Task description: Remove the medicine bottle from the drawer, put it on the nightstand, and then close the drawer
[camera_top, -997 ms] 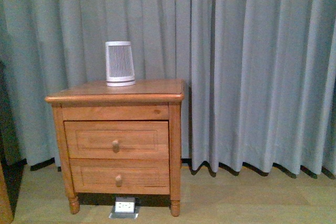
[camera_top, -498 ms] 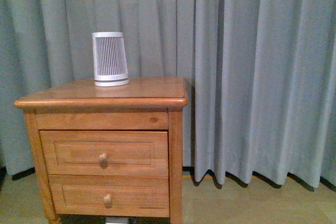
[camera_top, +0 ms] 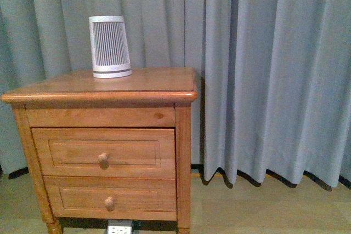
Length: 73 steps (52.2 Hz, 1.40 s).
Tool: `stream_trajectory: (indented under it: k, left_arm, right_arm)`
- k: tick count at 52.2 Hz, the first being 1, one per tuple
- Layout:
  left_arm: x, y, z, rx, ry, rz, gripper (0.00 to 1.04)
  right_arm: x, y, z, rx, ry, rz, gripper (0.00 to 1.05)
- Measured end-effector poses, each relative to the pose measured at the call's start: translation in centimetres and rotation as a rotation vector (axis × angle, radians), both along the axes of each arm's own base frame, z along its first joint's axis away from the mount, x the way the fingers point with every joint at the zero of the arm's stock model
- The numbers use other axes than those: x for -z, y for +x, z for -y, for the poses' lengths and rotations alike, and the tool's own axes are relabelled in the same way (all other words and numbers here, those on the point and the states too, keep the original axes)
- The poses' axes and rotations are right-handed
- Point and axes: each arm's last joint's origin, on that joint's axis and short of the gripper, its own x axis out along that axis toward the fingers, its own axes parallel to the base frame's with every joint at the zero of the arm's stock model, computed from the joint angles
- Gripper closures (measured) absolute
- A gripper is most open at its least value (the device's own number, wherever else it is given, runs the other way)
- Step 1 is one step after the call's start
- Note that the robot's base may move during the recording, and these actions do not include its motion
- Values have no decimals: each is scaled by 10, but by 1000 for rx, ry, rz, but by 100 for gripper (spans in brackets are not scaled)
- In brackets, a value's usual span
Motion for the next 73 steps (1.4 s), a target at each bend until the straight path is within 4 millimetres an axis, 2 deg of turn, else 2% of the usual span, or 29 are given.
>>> stream_trajectory:
  k: [5,7,12,22,28,34,45,61,73]
  left_arm:
    - [2,48,6,14,57,8,7]
    - [11,76,13,31,94,-22,7]
    - [28,121,26,52,136,-73,7]
    - [56,196,45,78,148,-99,7]
    - [75,231,55,106,143,-93,7]
    - [93,252,61,140,134,-92,7]
    - [113,277,67,174,127,-79,7]
    - [131,307,68,180,126,-95,7]
    - [137,326,60,162,121,-107,7]
  right_arm:
    - [0,0,0,0,0,0,7]
    - [0,0,0,0,0,0,7]
    - [0,0,0,0,0,0,7]
    - [0,0,0,0,0,0,7]
    - [0,0,0,0,0,0,7]
    - [0,0,0,0,0,0,7]
    - [0,0,0,0,0,0,7]
    - [0,0,0,0,0,0,7]
    - [0,0,0,0,0,0,7]
